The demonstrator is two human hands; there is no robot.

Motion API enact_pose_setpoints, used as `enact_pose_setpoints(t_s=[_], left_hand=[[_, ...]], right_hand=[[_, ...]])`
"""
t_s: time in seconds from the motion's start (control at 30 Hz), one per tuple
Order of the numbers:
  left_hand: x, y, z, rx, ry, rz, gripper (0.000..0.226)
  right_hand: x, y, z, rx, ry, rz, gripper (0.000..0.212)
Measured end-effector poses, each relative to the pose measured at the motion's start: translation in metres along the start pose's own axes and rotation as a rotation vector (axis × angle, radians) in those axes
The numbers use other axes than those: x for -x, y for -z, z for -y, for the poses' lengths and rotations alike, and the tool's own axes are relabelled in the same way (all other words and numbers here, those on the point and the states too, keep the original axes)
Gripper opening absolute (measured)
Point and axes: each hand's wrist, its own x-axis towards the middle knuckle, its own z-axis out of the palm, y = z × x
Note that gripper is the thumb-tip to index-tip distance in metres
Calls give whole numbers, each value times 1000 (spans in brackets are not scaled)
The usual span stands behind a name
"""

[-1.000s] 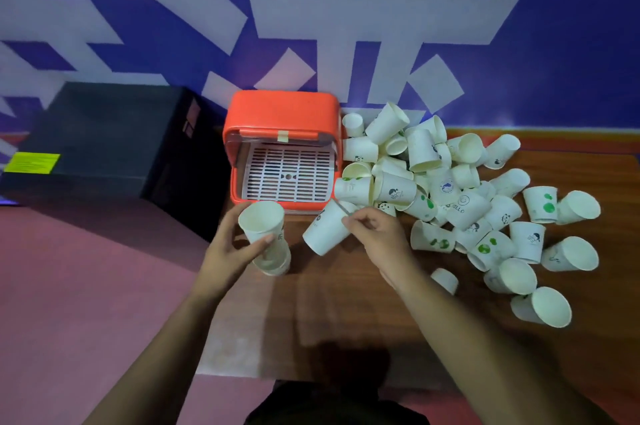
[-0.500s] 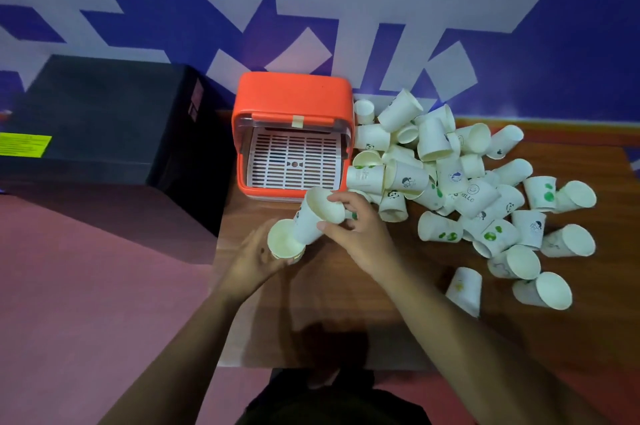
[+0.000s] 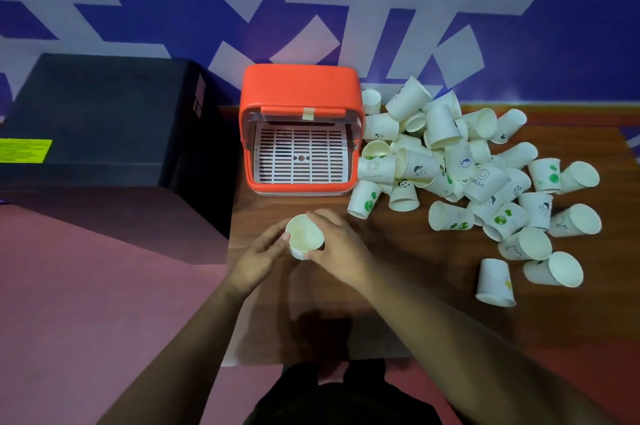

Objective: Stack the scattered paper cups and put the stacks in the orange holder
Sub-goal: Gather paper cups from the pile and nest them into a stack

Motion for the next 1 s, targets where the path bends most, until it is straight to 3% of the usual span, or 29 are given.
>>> enact_pose_setpoints(t_s=[0.2, 0.3, 0.37, 0.47, 0.53, 0.63, 0.8, 0.9, 1.0], left_hand=[[-1, -5, 4, -92, -66, -57, 33], [-1, -8, 3, -179, -58, -242, 25], [0, -11, -7, -298, -142, -369, 23], [2, -34, -46, -372, -334, -423, 21], [1, -65, -73, -387, -416, -390, 20], [-6, -127, -96, -381, -439, -212, 14], [-30, -247, -95, -542, -351, 125, 7], [-47, -310, -73, -603, -262, 217, 13], [-62, -366, -52, -644, -94, 274, 23]], right_hand=[[3, -11, -5, -80, -84, 12, 82], [13, -1, -13, -135, -154, 8, 84], [25, 15, -25, -167, -212, -46, 77], [53, 53, -58, -156, -329, -113, 63], [75, 81, -90, -138, -367, -151, 56], [112, 116, -143, -73, -419, -218, 48], [168, 153, -229, -28, -548, -282, 37], [190, 158, -278, -42, -639, -297, 32], [199, 156, -311, -163, -742, -224, 42]])
